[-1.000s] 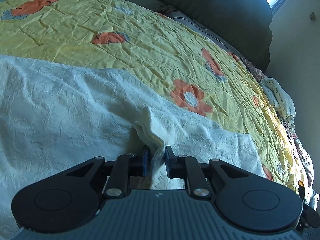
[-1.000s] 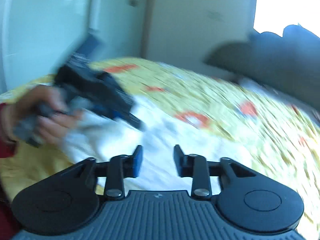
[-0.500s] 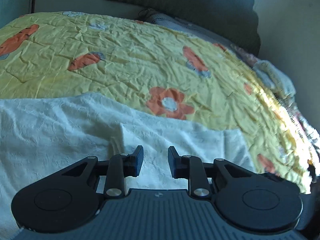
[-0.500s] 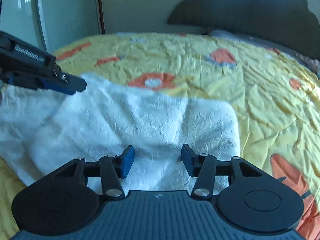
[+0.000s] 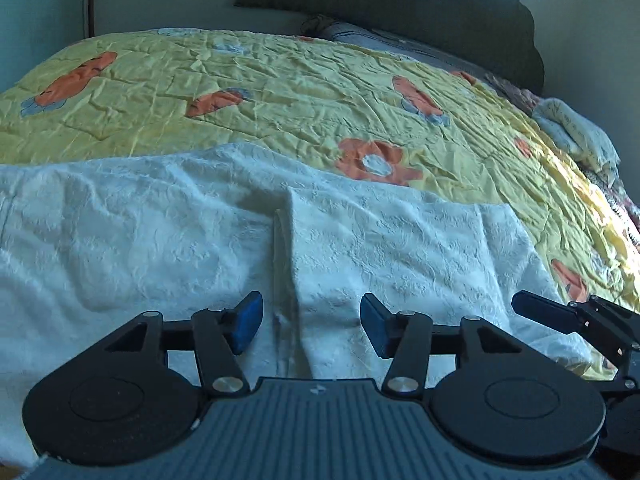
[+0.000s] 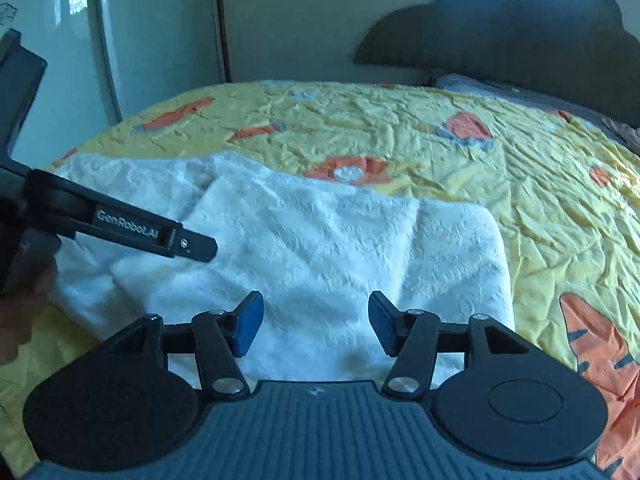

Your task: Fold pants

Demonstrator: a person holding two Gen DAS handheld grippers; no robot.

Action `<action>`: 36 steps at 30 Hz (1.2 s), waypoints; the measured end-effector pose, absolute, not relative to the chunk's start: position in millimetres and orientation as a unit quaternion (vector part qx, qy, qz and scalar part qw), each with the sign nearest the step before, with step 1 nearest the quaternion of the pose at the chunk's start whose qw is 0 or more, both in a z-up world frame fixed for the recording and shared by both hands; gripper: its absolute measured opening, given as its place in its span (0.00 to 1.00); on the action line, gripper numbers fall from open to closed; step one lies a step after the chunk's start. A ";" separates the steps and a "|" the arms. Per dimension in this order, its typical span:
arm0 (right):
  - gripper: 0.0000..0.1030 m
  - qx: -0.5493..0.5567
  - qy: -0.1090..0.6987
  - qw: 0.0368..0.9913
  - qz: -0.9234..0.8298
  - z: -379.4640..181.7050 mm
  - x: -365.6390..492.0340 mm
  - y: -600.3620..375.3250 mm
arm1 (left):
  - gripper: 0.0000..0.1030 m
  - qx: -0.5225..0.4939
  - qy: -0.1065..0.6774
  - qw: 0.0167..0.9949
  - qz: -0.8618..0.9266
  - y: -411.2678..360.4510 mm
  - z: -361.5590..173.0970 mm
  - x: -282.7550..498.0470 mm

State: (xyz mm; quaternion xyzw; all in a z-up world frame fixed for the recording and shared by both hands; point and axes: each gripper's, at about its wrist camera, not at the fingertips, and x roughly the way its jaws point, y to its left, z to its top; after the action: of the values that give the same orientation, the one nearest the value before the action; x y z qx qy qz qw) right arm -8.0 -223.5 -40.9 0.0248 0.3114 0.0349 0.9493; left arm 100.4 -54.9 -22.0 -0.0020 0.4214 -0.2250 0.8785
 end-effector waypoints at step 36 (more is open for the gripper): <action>0.95 0.026 0.307 0.951 0.001 -80.1 10.8 -221.0 | 1.00 0.086 0.308 0.936 -0.148 -43.6 -52.6 61.4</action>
State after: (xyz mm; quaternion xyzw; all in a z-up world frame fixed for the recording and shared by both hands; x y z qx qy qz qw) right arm 10.8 -221.0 -80.1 0.0262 0.3069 0.0009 0.9514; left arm 61.4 -43.6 -52.6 0.0858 0.3081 -0.1484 0.9358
